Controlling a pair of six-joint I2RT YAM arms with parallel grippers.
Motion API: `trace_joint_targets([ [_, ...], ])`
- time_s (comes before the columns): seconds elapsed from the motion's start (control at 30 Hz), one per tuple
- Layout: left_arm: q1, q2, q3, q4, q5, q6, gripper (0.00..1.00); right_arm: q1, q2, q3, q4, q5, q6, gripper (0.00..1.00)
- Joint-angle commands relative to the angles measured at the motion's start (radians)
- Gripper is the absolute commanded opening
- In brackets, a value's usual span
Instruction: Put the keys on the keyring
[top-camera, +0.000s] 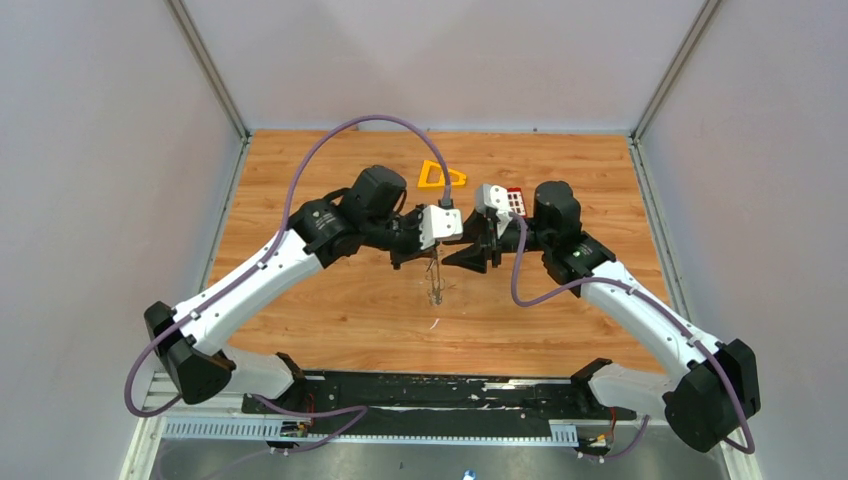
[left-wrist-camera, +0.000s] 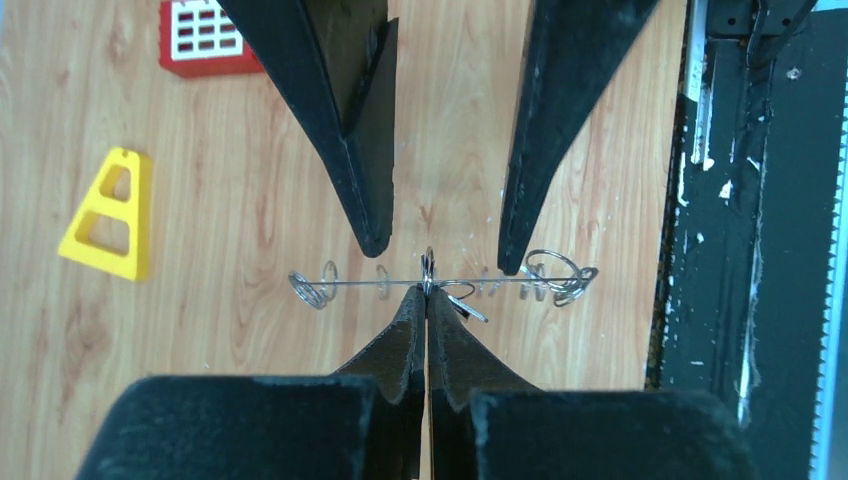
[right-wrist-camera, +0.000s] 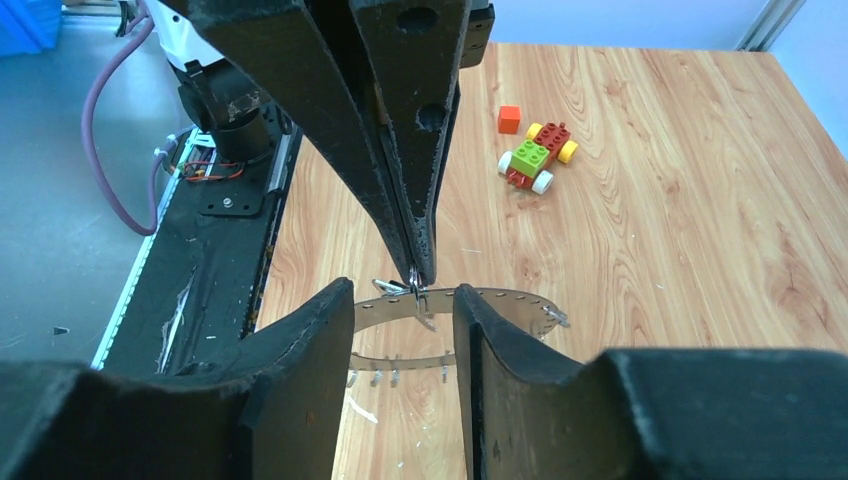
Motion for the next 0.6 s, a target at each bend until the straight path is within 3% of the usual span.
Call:
trace_joint_targets([
  [0.0,-0.023,0.066,0.149,-0.21,-0.11,-0.117,0.0,-0.003,0.007,0.035,0.004,0.006,-0.006,0.42],
  [0.57,-0.064,0.265,0.458,-0.539,-0.203,-0.176,0.0,-0.005,0.032,0.011,0.052,0.001,0.024,0.39],
])
